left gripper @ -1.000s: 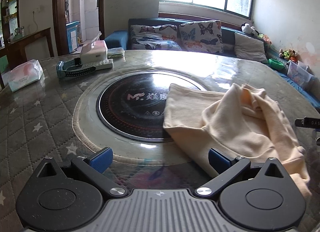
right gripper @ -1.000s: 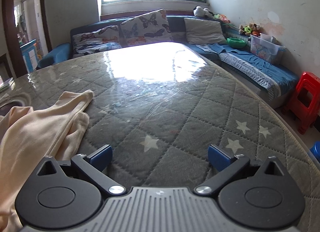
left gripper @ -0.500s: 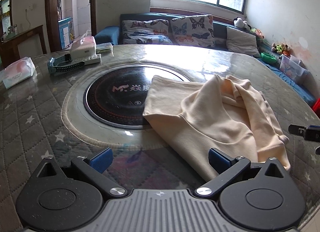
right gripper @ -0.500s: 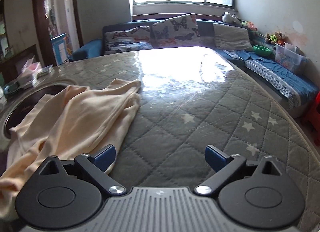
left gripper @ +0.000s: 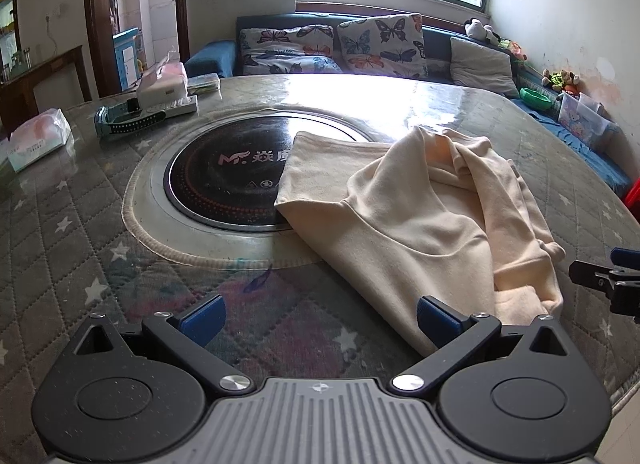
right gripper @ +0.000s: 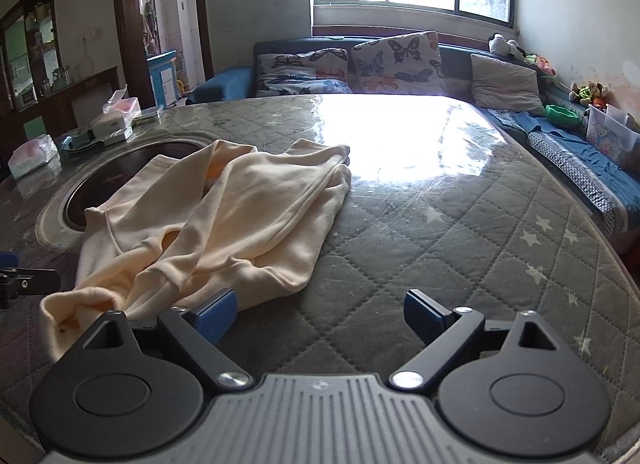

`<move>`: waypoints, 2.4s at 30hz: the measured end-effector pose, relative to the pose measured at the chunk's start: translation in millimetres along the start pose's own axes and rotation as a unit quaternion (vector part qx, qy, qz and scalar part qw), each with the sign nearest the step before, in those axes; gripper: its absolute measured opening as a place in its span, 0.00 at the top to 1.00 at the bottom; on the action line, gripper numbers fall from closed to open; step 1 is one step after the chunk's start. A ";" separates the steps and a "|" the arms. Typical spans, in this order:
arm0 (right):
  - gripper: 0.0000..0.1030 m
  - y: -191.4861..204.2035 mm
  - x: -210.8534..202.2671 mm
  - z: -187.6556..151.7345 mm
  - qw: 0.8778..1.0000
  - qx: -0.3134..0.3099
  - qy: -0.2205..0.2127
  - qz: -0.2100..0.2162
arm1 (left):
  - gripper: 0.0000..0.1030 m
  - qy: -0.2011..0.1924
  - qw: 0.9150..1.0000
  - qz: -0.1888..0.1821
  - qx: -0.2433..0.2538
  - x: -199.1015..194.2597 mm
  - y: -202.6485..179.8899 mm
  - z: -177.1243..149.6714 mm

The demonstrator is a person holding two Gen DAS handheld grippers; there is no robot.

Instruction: Fold clothes

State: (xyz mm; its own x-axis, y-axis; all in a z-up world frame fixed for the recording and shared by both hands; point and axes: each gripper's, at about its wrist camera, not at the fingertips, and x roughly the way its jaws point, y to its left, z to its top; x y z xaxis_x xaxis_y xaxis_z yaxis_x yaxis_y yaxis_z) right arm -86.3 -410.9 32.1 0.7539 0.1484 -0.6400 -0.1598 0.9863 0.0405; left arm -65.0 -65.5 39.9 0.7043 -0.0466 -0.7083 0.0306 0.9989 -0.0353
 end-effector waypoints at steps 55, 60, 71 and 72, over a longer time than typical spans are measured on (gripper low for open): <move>0.16 36.5 -26.4 -15.4 0.997 -0.074 0.008 0.038 | 0.00 0.011 0.999 -0.003 0.047 -13.3 -33.0 -13.9; 0.16 38.9 -24.8 -11.7 0.996 -0.077 0.007 0.040 | 0.00 0.012 0.999 -0.003 0.049 -11.0 -32.8 -10.8; 0.18 39.3 -19.1 0.3 0.996 -0.083 0.002 0.042 | 0.00 -0.001 0.998 -0.003 0.057 -7.7 -29.7 6.9; 0.18 38.8 -18.3 2.0 0.996 -0.084 0.002 0.041 | 0.00 -0.004 0.998 -0.002 0.059 -7.3 -29.5 9.5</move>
State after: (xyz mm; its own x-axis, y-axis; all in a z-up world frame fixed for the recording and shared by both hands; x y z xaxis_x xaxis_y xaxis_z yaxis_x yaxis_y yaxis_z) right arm -105.0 -375.2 46.8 0.7316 0.2280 -0.6425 -0.3261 0.9446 -0.0362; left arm -64.3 -94.6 52.8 0.7097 -0.0518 -0.7026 0.1169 0.9921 0.0449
